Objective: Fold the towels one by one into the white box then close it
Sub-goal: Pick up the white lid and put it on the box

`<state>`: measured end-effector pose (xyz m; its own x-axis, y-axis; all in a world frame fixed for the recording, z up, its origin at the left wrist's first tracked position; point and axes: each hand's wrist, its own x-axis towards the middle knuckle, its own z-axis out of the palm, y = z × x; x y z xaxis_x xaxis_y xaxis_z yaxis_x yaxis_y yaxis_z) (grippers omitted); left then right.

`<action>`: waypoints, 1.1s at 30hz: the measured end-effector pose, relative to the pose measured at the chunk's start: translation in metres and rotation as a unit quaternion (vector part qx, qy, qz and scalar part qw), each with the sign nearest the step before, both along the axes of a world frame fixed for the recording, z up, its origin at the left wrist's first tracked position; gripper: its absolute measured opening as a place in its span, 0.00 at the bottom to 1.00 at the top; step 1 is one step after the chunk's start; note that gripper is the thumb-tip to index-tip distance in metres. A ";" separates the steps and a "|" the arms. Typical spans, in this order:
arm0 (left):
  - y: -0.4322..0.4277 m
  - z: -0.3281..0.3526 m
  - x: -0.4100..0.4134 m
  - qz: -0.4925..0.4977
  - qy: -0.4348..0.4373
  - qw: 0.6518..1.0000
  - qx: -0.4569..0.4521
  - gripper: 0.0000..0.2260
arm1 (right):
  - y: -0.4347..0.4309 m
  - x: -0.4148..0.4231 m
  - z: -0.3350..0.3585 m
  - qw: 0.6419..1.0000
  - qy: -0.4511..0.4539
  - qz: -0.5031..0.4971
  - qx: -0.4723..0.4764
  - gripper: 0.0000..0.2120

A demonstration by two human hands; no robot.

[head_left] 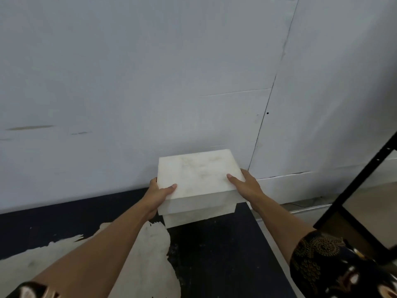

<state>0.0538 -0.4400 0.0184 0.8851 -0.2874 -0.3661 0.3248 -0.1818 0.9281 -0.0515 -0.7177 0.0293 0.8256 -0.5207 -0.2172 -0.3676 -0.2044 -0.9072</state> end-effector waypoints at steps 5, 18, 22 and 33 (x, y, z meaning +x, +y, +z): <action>-0.018 -0.010 0.003 0.042 0.012 0.999 0.009 0.35 | -0.022 0.023 -0.012 0.999 0.016 0.030 -0.002 0.29; -0.030 -0.009 0.030 0.088 0.004 0.995 0.054 0.34 | -0.031 0.059 -0.025 0.998 0.001 0.064 0.029 0.28; -0.031 -0.008 0.032 0.078 0.014 0.995 0.060 0.32 | -0.033 0.064 -0.030 0.998 0.012 0.063 0.000 0.28; -0.033 -0.013 0.035 0.065 -0.024 0.995 0.072 0.22 | -0.037 0.077 -0.041 0.998 0.014 0.057 -0.017 0.29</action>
<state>0.0886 -0.4725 0.0051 0.9291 -0.1167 -0.3511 0.3099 -0.2729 0.9108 0.0252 -0.7547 -0.0116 0.8735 -0.4313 -0.2257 -0.3660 -0.2761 -0.8887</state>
